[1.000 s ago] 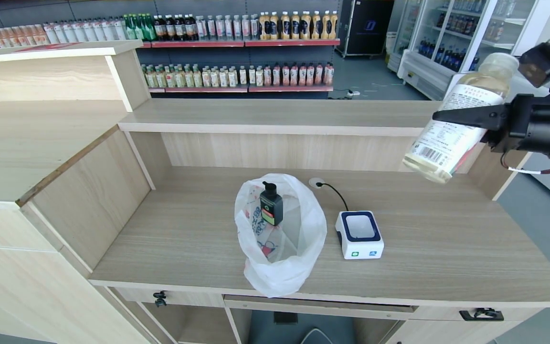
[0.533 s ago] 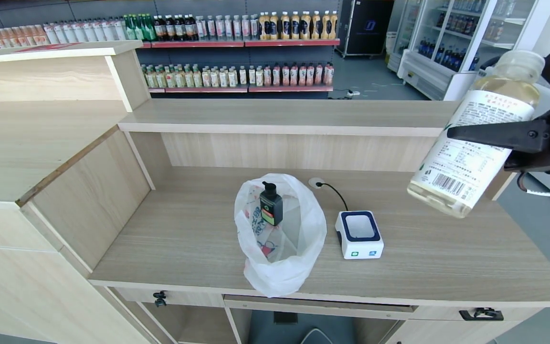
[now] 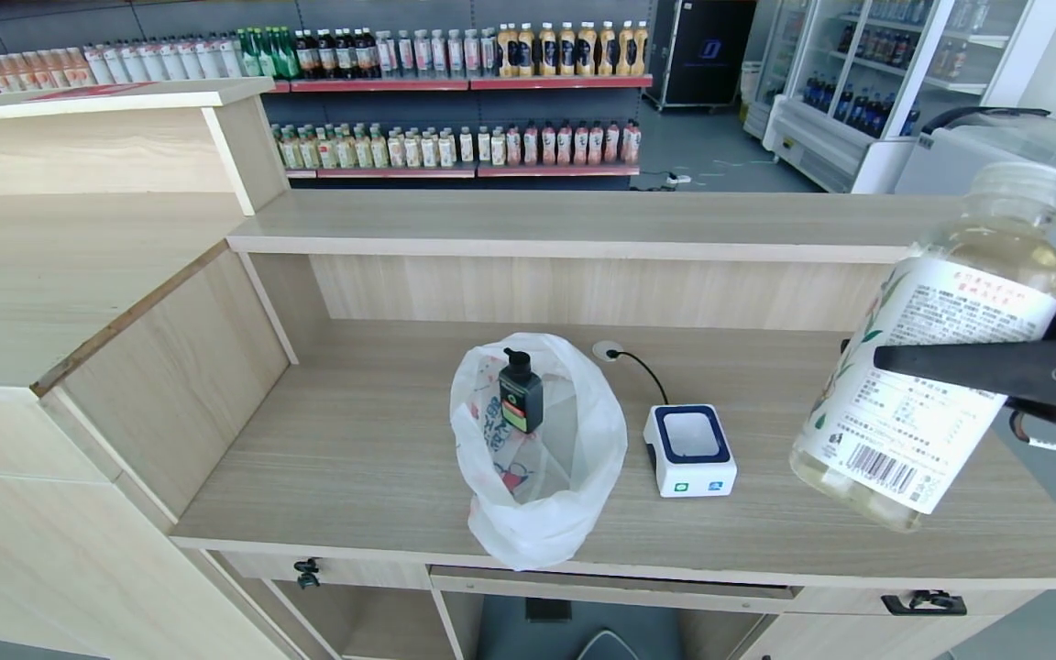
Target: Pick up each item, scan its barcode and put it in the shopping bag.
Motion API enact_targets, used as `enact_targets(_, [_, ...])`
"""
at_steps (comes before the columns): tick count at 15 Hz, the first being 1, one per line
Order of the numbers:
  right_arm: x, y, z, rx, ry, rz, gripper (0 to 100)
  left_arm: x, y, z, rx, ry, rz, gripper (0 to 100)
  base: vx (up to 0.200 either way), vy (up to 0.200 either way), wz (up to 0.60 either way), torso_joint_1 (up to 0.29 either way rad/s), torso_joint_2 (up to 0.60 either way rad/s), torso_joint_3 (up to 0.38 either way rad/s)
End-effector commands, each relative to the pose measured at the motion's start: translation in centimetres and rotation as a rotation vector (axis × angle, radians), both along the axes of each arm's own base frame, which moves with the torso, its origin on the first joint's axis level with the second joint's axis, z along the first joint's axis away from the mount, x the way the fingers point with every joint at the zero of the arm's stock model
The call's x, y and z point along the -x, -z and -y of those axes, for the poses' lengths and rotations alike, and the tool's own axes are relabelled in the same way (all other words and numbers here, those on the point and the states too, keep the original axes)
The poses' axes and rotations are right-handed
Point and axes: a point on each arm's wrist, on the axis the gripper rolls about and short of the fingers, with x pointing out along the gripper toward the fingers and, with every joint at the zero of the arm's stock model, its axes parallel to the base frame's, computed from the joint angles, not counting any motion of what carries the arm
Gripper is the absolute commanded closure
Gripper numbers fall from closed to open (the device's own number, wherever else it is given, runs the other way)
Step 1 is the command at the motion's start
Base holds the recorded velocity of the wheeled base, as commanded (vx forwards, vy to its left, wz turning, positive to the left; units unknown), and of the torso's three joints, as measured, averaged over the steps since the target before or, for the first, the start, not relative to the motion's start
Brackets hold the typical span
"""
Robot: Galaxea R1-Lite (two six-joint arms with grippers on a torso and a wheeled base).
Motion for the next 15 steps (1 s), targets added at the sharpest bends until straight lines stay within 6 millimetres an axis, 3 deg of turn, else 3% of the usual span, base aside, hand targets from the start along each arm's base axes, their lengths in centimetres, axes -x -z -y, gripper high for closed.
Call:
enact_targets(1, [0.3, 0.2, 0.0, 0.002, -0.006, 0.001, 100, 0.0, 0.0, 0.0, 0.000, 0.000, 0.000, 0, 0.000, 0.000, 0.00, 0.000, 0.00, 0.000])
enact_targets(15, [4.3, 1.7, -2.0, 0.005, -0.178, -0.003, 100, 0.0, 0.0, 0.0, 0.000, 0.000, 0.000, 0, 0.000, 0.000, 0.00, 0.000, 0.00, 0.000])
